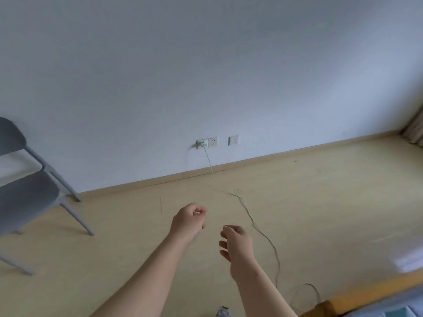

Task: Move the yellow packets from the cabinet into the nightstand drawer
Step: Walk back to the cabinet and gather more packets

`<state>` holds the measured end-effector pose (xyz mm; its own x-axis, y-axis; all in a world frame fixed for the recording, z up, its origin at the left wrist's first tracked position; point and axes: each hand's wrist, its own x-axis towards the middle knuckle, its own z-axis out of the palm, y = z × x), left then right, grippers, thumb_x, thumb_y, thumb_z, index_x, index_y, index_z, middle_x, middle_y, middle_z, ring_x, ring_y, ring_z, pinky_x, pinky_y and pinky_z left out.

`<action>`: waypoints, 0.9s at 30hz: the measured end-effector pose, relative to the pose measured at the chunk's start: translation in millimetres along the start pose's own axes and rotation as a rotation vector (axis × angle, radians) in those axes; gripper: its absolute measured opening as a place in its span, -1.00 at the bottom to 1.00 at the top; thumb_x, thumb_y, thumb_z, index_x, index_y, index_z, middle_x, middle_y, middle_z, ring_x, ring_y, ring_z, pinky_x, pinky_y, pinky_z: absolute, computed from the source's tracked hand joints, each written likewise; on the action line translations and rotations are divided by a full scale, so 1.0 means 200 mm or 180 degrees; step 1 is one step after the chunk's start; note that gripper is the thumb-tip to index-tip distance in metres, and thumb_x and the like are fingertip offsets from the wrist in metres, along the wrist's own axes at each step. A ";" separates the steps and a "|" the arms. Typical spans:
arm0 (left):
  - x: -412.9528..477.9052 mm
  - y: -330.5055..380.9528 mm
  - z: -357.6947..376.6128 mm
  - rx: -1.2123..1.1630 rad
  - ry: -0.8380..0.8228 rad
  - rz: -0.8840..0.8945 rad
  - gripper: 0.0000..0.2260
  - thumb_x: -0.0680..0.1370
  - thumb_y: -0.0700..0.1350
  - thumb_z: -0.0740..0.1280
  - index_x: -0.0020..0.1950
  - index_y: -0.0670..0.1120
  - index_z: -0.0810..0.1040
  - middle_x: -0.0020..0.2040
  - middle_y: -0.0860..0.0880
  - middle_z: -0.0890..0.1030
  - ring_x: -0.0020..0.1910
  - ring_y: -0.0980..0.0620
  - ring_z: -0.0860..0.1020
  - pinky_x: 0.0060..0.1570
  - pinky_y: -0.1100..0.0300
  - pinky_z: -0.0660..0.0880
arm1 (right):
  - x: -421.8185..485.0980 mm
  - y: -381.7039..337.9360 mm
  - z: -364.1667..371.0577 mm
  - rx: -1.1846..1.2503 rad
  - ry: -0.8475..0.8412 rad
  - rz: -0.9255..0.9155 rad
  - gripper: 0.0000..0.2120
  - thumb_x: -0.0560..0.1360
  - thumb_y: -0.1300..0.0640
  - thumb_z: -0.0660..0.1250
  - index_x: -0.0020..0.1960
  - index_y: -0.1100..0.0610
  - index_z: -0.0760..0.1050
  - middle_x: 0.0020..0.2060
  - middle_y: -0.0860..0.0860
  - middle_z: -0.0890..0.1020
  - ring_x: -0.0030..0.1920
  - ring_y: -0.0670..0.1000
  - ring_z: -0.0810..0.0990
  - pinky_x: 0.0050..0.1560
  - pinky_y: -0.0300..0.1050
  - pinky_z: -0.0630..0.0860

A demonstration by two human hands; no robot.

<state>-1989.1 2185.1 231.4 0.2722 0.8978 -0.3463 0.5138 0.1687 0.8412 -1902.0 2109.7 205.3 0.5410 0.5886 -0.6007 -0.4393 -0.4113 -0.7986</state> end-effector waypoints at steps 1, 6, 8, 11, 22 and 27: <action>0.12 0.08 0.05 -0.0002 -0.0042 0.0025 -0.88 0.54 -0.10 0.26 -0.18 0.06 0.52 -0.21 0.01 0.60 -0.08 -0.03 0.62 0.02 0.03 0.55 | 0.11 -0.10 -0.02 0.0007 0.0038 -0.0028 -0.87 0.54 0.23 0.20 -0.17 0.09 0.44 -0.26 0.01 0.49 -0.30 -0.02 0.45 -0.31 -0.18 0.37; 0.64 0.53 0.36 0.0014 -0.0366 0.0202 -0.89 0.54 -0.11 0.27 -0.17 0.04 0.52 -0.18 0.00 0.60 -0.09 0.00 0.61 0.01 0.06 0.55 | 0.60 -0.58 -0.15 0.0225 0.0345 -0.0156 -0.88 0.54 0.23 0.19 -0.15 0.09 0.43 -0.24 0.01 0.49 -0.30 -0.03 0.45 -0.30 -0.17 0.37; 0.82 0.69 0.48 0.0050 -0.0530 0.0272 -0.89 0.54 -0.11 0.27 -0.16 0.04 0.53 -0.20 0.00 0.60 -0.08 -0.03 0.61 -0.01 0.07 0.55 | 0.76 -0.73 -0.22 0.0338 0.0467 -0.0125 -0.92 0.55 0.22 0.19 -0.10 0.12 0.43 -0.22 0.01 0.48 -0.29 -0.03 0.44 -0.28 -0.17 0.36; 1.12 0.89 0.69 0.0115 -0.0776 0.0358 -0.90 0.54 -0.11 0.26 -0.14 0.03 0.54 -0.21 0.00 0.59 -0.07 -0.04 0.61 -0.02 0.07 0.55 | 1.05 -0.92 -0.34 0.0516 0.0732 -0.0126 -0.92 0.55 0.22 0.19 -0.10 0.11 0.42 -0.22 0.01 0.49 -0.27 -0.03 0.45 -0.27 -0.17 0.37; 2.19 1.75 1.51 0.0571 -0.1579 0.0923 -0.90 0.58 -0.13 0.22 -0.03 -0.02 0.53 -0.09 0.00 0.57 -0.08 0.03 0.57 -0.11 0.18 0.51 | 2.12 -1.76 -0.74 0.1184 0.1579 -0.0307 -0.93 0.55 0.21 0.21 -0.07 0.10 0.46 -0.12 0.02 0.54 -0.20 -0.01 0.51 -0.18 -0.13 0.45; 2.44 2.06 1.98 0.0776 -0.2098 0.0944 -0.90 0.58 -0.12 0.23 -0.03 -0.02 0.54 -0.09 0.01 0.57 -0.07 0.03 0.58 -0.07 0.13 0.52 | 2.44 -1.99 -1.04 0.1635 0.1998 -0.0183 -0.91 0.55 0.21 0.20 -0.09 0.09 0.45 -0.11 0.03 0.54 -0.19 0.00 0.51 -0.18 -0.13 0.44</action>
<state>-1323.6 2531.1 244.3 0.8168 0.4500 -0.3609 0.4879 -0.2050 0.8485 -1314.4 2414.7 222.0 0.8070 0.0365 -0.5894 -0.5904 0.0681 -0.8042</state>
